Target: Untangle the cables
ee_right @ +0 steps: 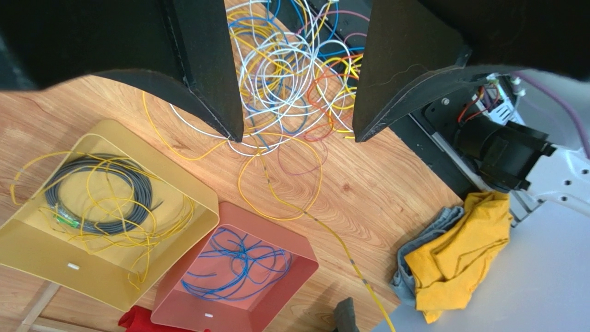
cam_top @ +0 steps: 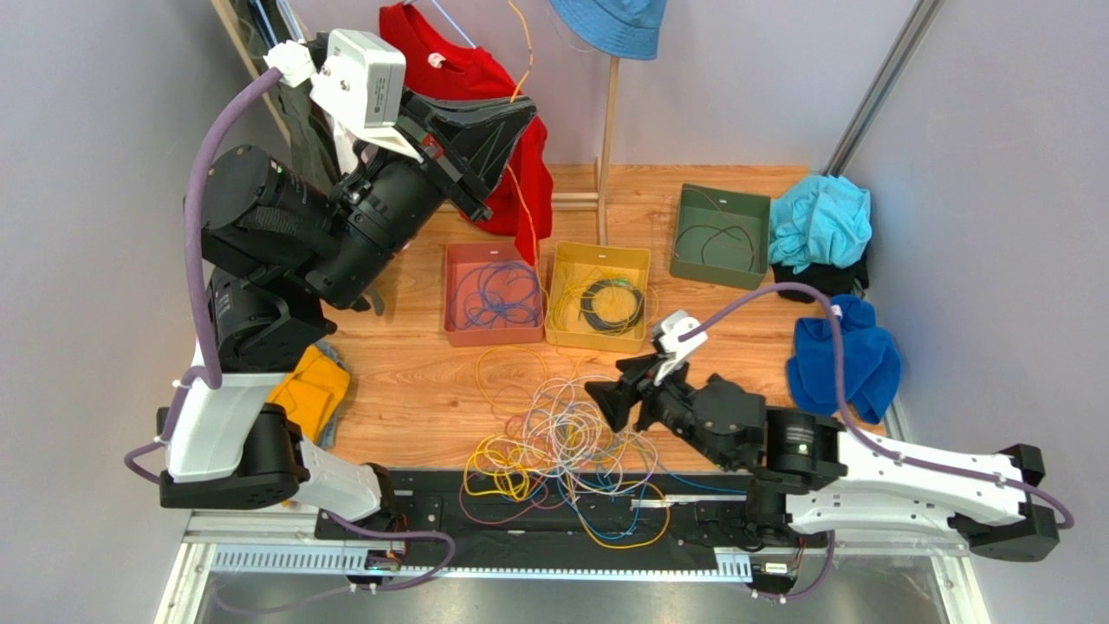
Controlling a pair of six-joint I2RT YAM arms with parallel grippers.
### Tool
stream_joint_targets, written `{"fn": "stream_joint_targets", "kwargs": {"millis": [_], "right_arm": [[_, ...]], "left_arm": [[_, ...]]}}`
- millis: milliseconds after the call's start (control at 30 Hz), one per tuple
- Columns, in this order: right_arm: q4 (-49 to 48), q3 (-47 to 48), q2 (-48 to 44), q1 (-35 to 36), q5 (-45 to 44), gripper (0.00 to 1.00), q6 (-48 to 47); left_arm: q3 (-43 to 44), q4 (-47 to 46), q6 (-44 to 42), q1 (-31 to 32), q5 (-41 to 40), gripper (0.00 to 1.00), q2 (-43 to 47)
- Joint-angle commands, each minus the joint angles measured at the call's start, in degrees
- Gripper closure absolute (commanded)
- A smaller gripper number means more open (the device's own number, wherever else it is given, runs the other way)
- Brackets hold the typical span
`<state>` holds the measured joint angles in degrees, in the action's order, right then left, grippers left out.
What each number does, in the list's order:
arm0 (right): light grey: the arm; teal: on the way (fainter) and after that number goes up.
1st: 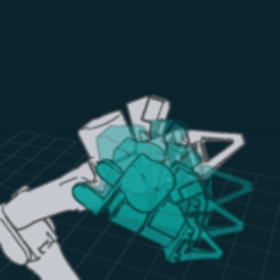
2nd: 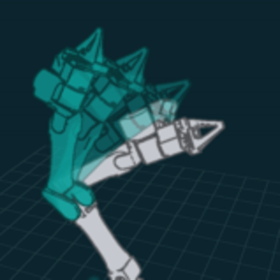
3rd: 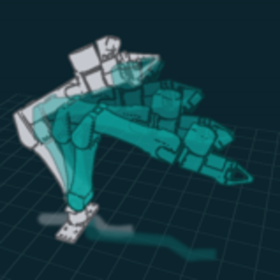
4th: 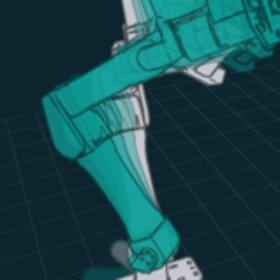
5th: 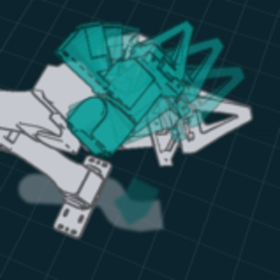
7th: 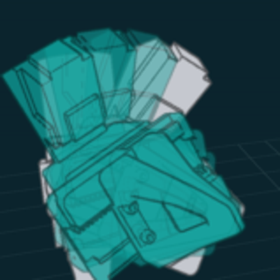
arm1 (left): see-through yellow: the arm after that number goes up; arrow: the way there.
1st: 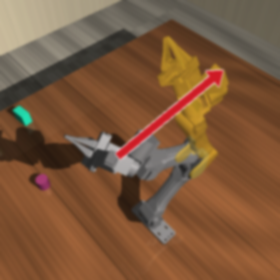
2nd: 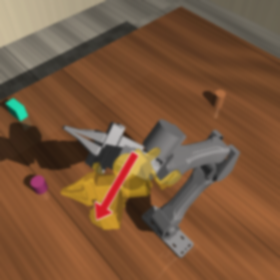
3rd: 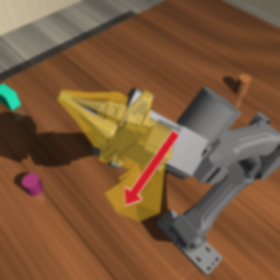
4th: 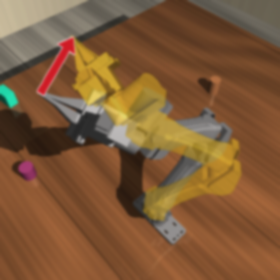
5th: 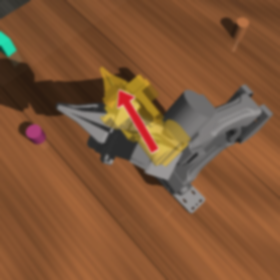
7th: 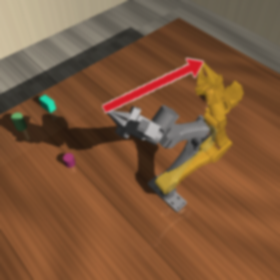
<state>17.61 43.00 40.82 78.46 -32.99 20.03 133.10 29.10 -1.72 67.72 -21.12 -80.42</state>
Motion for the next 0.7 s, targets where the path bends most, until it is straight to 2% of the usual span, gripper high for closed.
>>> {"fn": "stream_joint_targets", "kwargs": {"millis": [0, 133, 433, 500, 533, 600, 633, 667], "right_arm": [[-11.0, 0.7, 7.3, -0.2, -2.6, 0.36, -3.4], [-19.9, 0.9, 13.6, -1.5, -3.9, 0.36, -5.7], [-29.8, 2.6, 24.7, -8.8, -4.3, 0.4, -2.9], [-31.0, 2.6, 26.5, -10.1, -4.5, 0.5, -2.7], [-31.9, 2.4, 26.6, -10.3, -4.8, 0.66, -2.5], [-32.7, 2.1, 26.2, -10.6, -4.8, 0.76, -2.8], [-33.2, 1.6, 25.8, -10.6, -5.4, 0.88, -3.1], [-33.1, 1.4, 25.2, -10.6, -5.6, 0.94, -3.2]], "left_arm": [[1.8, 0.8, -1.3, -0.3, 0.3, 1.0, -0.8], [1.8, 1.0, -0.6, -0.3, 1.0, 1.0, -0.9], [0.9, 2.2, 0.5, -0.3, 1.9, 1.0, -0.1], [-0.4, 1.9, 0.6, -0.3, 1.8, 1.0, 0.7], [-0.8, 1.8, 0.7, -0.3, 1.6, 1.0, 1.0], [-2.3, 1.8, 0.7, -0.3, 1.5, 1.0, 1.9], [-3.1, 1.7, 0.8, -0.3, 1.3, 1.0, 2.5], [-5.1, 1.5, 0.7, -0.3, 0.5, 1.0, 3.5]]}}
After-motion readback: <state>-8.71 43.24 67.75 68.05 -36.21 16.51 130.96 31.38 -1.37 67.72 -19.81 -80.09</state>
